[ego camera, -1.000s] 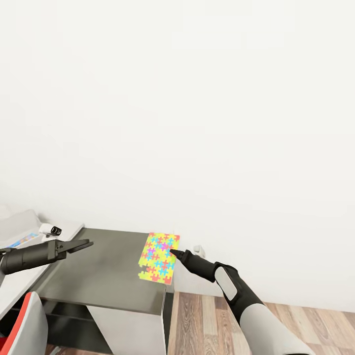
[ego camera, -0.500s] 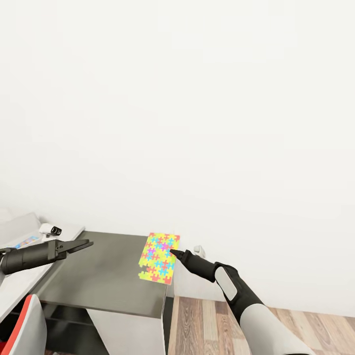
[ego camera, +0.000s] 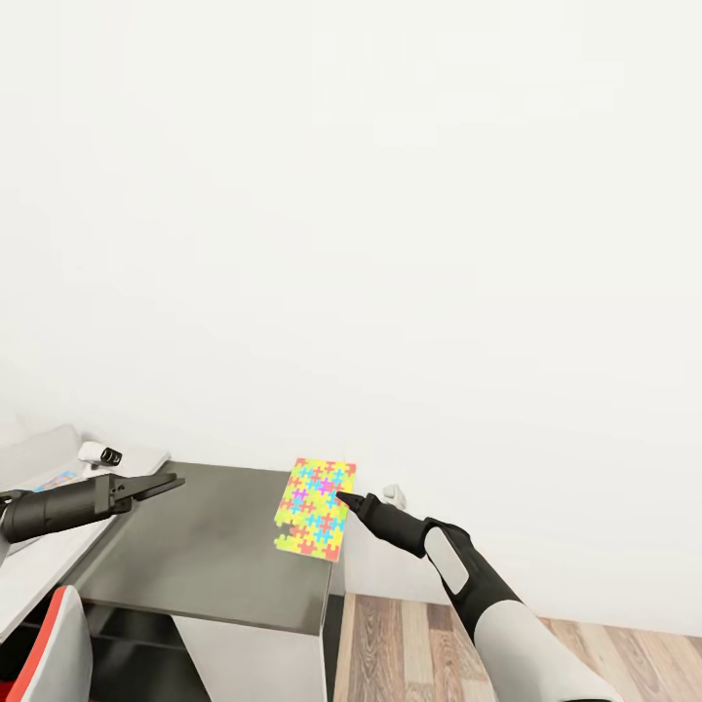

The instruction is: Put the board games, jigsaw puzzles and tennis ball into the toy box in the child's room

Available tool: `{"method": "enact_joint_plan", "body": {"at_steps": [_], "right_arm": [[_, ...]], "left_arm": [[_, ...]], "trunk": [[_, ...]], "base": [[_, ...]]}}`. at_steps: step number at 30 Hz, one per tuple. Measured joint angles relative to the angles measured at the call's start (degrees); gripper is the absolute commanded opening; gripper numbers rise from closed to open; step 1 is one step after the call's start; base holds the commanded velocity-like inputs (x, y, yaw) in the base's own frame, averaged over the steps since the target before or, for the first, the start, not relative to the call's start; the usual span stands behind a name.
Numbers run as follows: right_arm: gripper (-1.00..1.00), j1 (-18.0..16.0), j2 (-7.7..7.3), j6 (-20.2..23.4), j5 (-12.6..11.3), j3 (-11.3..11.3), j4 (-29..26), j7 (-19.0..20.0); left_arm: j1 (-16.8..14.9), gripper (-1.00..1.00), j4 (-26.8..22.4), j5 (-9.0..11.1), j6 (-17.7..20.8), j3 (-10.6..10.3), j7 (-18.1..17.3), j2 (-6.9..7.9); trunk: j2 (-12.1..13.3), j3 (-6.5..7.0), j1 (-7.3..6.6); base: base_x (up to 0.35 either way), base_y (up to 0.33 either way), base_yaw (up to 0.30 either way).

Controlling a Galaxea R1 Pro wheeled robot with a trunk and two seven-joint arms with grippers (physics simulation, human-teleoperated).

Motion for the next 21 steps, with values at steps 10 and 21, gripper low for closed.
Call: {"method": "enact_joint_plan", "body": {"at_steps": [10, 21], "right_arm": [[-1.0, 0.0, 0.01, -0.3, 0.0, 0.0, -0.1, 0.0], [-1.0, 0.0, 0.02, -0.3, 0.0, 0.0, 0.0, 0.0]], "left_arm": [[0.0, 1.0, 0.0, 0.0, 0.0, 0.0, 0.0, 0.0], [0.0, 1.0, 0.0, 0.0, 0.0, 0.0, 0.0, 0.0]], "trunk": [[0.0, 0.08, 0.0], [0.0, 0.08, 0.0]], "base": [[0.0, 0.0, 0.048], [0.0, 0.0, 0.265]]}}
